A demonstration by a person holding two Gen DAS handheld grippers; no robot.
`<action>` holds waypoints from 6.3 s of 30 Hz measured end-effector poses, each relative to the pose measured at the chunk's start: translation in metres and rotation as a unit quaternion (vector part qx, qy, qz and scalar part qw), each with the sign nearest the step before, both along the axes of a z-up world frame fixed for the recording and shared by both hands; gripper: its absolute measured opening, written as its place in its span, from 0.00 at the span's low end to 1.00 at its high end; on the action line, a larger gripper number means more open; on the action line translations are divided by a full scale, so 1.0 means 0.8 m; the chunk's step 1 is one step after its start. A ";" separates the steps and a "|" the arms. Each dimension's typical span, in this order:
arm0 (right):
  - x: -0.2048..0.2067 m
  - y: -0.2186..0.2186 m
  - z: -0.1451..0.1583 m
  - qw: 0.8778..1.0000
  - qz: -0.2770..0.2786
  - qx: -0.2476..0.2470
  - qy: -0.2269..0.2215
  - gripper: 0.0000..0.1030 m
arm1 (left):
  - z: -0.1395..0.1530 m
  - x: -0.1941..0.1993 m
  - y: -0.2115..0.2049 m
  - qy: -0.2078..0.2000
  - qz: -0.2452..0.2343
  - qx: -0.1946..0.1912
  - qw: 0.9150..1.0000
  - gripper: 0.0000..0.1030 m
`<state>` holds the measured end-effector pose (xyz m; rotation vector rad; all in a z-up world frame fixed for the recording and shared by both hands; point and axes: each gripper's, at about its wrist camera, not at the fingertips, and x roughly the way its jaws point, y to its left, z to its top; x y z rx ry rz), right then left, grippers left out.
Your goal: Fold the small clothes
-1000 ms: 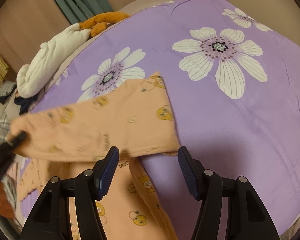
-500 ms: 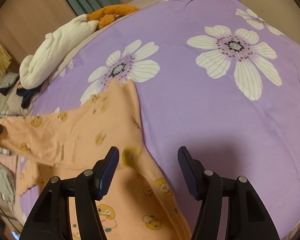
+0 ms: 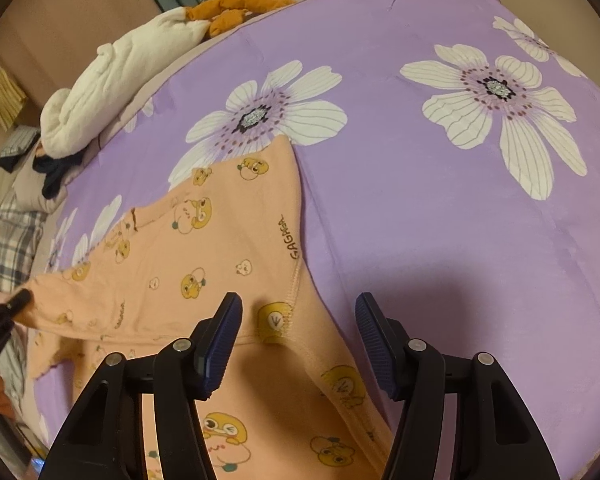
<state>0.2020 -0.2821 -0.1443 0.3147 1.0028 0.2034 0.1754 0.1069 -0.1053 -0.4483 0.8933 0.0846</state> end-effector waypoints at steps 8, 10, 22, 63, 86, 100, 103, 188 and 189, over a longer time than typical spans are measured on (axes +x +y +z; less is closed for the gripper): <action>0.004 0.009 -0.010 1.000 0.006 -0.010 0.012 0.50 | -0.048 -0.002 0.007 0.041 -0.007 0.027 0.999 0.06; 0.005 0.011 -0.013 1.000 0.007 -0.020 0.015 0.45 | -0.058 -0.002 0.010 0.052 -0.007 0.028 0.998 0.07; 0.008 0.014 -0.018 0.999 0.002 -0.032 0.022 0.45 | -0.089 -0.014 0.018 0.058 0.002 0.019 0.998 0.15; -0.105 0.057 0.139 0.979 0.048 -0.072 -0.183 0.95 | 0.038 -0.198 0.132 -0.071 0.220 -0.040 0.972 1.00; -0.138 0.035 0.124 0.986 0.019 -0.075 -0.149 0.95 | -0.076 -0.231 0.302 -0.068 0.401 -0.164 0.899 0.65; -0.133 0.030 0.113 0.988 0.006 -0.072 -0.133 0.95 | -0.056 -0.214 0.292 -0.095 0.411 -0.124 0.898 0.06; -0.132 0.028 0.116 0.988 0.004 -0.069 -0.138 0.95 | -0.020 -0.210 0.274 -0.133 0.388 -0.123 0.904 0.06; 0.019 0.284 0.032 0.972 0.233 0.025 0.022 0.09 | -0.009 -0.211 0.120 -0.002 0.156 -0.028 0.987 0.89; 0.016 0.282 0.049 0.971 0.240 0.022 0.005 0.09 | -0.008 -0.210 0.121 -0.003 0.156 -0.029 0.987 0.89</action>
